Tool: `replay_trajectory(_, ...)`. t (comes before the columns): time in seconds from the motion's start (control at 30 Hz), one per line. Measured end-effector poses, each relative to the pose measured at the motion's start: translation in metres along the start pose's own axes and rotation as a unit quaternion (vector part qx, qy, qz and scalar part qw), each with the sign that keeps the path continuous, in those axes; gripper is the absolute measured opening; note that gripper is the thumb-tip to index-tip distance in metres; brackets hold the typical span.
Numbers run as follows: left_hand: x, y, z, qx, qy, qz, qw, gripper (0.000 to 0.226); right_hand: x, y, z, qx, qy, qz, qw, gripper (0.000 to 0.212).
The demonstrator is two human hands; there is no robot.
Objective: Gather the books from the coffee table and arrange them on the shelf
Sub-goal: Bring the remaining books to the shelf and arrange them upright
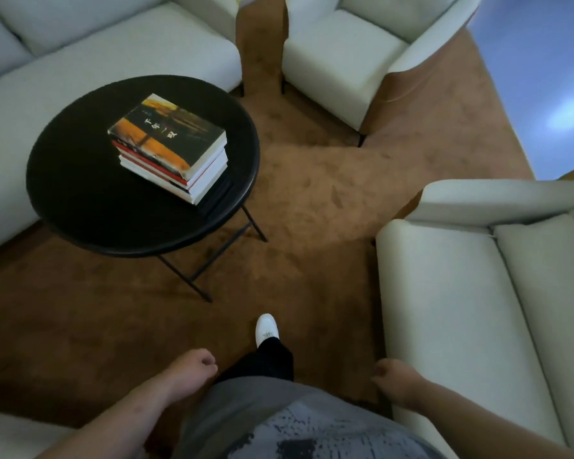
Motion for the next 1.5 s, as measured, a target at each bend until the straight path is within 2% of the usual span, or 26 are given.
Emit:
replay_trajectory(0.13, -0.063, 0.010, -0.015, -0.037, 0.031, 0.022, 0.999, 0.006, -0.096, -0.070, -0.003, -0.047, 0.051, -0.038, 0.997, 0.016)
replay_trajectory(0.27, -0.115, 0.048, -0.022, -0.037, 0.090, 0.069, 0.993, 0.011, -0.161, -0.140, -0.007, -0.115, 0.086, -0.079, 0.987, 0.010)
replay_trajectory(0.37, -0.139, 0.078, -0.027, -0.021, 0.119, 0.121, 0.985, 0.009, -0.197, -0.169, -0.026, -0.140, 0.067, -0.047, 0.987, 0.014)
replay_trajectory(0.5, -0.149, 0.096, -0.038, -0.046, 0.117, 0.163, 0.979, 0.007, -0.249, -0.172, -0.055, -0.104, 0.025, 0.015, 0.994, 0.009)
replay_trajectory(0.57, -0.147, 0.107, -0.041, -0.071, 0.114, 0.196, 0.971, 0.008, -0.286, -0.172, -0.069, -0.078, -0.003, 0.095, 0.992, 0.012)
replay_trajectory(0.7, -0.147, 0.163, -0.044, -0.040, 0.156, 0.309, 0.937, 0.013, -0.368, -0.196, -0.091, -0.063, -0.035, 0.234, 0.970, 0.014)
replay_trajectory(0.83, -0.163, 0.222, -0.052, 0.003, 0.211, 0.422, 0.882, 0.013, -0.430, -0.247, -0.108, -0.078, -0.023, 0.316, 0.945, 0.030)
replay_trajectory(0.9, -0.169, 0.241, -0.052, 0.011, 0.230, 0.467, 0.854, 0.013, -0.450, -0.282, -0.114, -0.100, -0.016, 0.335, 0.937, 0.021)
replay_trajectory(1.0, -0.179, 0.247, -0.047, 0.013, 0.277, 0.474, 0.836, 0.011, -0.453, -0.344, -0.094, -0.161, -0.029, 0.369, 0.915, 0.022)
replay_trajectory(1.13, -0.196, 0.215, -0.038, -0.043, 0.295, 0.455, 0.839, 0.012, -0.426, -0.423, -0.082, -0.229, -0.046, 0.396, 0.888, 0.022)
replay_trajectory(1.2, -0.211, 0.192, -0.035, -0.058, 0.316, 0.506, 0.800, 0.019, -0.403, -0.458, -0.082, -0.247, -0.066, 0.378, 0.890, 0.014)
replay_trajectory(1.23, -0.219, 0.184, -0.033, -0.046, 0.326, 0.559, 0.761, 0.023, -0.392, -0.476, -0.080, -0.258, -0.078, 0.363, 0.892, 0.016)
replay_trajectory(1.3, -0.236, 0.174, -0.030, -0.011, 0.334, 0.653, 0.680, 0.034, -0.368, -0.510, -0.073, -0.288, -0.113, 0.343, 0.887, 0.027)
replay_trajectory(1.33, -0.246, 0.172, -0.028, 0.010, 0.336, 0.676, 0.655, 0.041, -0.357, -0.527, -0.069, -0.295, -0.135, 0.335, 0.884, 0.039)
replay_trajectory(1.4, -0.263, 0.172, -0.025, 0.049, 0.339, 0.680, 0.649, 0.051, -0.339, -0.555, -0.064, -0.303, -0.171, 0.313, 0.884, 0.067)
replay_trajectory(1.43, -0.272, 0.173, -0.024, 0.071, 0.327, 0.679, 0.654, 0.057, -0.331, -0.566, -0.062, -0.303, -0.188, 0.300, 0.885, 0.069)
replay_trajectory(1.5, -0.285, 0.172, -0.030, 0.107, 0.269, 0.697, 0.656, 0.076, -0.317, -0.585, -0.065, -0.296, -0.222, 0.258, 0.893, 0.048)
Point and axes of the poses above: each hand's wrist, its own z-axis away from the middle knuckle, its own x-axis out of the palm, y = z × x, the point moved 1 cm from there along -z, towards the middle knuckle, and after that the axes turned 14 degrees about -y, right-handed, at the moved point
